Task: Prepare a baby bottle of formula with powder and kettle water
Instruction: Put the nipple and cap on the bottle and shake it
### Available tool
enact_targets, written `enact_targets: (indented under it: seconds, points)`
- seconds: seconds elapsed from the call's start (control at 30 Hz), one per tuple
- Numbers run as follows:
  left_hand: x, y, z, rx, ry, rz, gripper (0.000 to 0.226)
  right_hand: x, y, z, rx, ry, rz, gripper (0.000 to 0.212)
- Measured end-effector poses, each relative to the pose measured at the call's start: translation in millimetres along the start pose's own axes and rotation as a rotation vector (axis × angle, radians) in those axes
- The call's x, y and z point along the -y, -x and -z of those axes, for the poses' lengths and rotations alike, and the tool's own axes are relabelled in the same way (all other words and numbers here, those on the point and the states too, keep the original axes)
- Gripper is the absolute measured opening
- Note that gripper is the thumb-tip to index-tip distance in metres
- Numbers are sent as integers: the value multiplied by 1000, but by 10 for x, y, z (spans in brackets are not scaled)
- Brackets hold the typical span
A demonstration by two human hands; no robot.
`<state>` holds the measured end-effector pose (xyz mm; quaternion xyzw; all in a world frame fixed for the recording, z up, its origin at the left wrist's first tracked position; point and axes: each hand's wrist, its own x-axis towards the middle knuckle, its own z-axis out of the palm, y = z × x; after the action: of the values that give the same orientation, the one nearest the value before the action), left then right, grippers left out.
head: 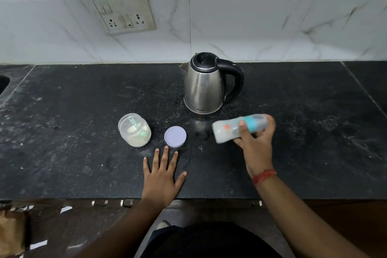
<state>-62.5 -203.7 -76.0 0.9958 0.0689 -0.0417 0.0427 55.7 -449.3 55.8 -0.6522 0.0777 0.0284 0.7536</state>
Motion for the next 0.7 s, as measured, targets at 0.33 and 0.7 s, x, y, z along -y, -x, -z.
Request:
enact_targets:
  seconds: [0.33,0.7]
  points:
    - [30,-4,-7,3,-2,-2,79,-79,40,-65,370,217,-43,64]
    - [0,-2,-4,8,-2,2,78,71,-56,25,137,95,-28,58]
